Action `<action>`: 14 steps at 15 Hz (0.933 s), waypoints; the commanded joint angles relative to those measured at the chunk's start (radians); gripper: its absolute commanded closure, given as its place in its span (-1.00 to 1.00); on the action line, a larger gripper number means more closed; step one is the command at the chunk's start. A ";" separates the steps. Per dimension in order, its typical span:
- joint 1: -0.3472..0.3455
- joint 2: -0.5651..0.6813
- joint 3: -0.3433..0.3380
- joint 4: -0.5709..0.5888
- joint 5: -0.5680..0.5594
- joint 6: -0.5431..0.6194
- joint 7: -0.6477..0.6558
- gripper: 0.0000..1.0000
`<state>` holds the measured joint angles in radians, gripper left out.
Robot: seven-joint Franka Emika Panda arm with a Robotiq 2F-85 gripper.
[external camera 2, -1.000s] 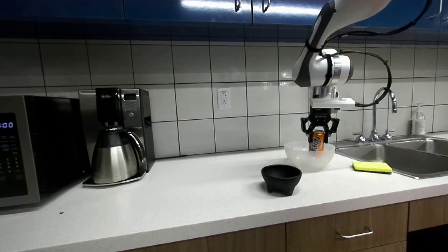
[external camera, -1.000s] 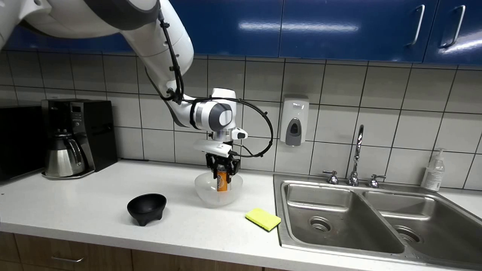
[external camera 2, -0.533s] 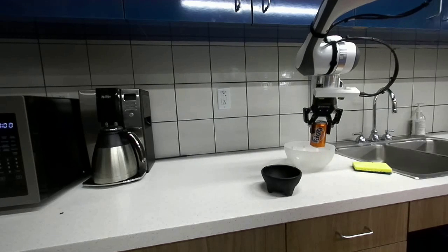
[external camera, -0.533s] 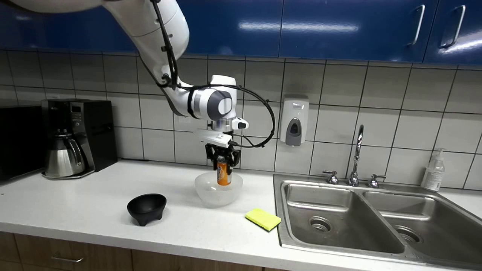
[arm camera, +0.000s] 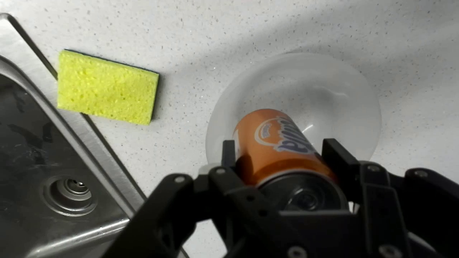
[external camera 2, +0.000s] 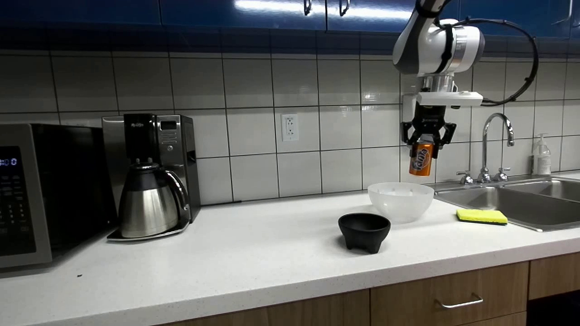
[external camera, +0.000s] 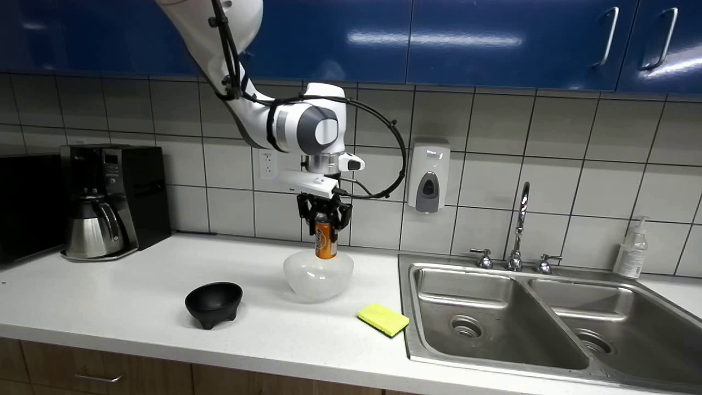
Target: Put the Fanta can directly on the counter
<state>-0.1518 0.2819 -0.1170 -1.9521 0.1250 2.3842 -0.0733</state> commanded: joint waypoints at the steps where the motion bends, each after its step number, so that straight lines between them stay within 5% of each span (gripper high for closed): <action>1: -0.012 -0.117 0.002 -0.084 -0.003 -0.036 -0.028 0.25; 14: -0.013 -0.342 -0.043 -0.328 -0.005 -0.065 -0.029 0.25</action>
<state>-0.1541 0.0185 -0.1497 -2.2092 0.1250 2.3399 -0.0781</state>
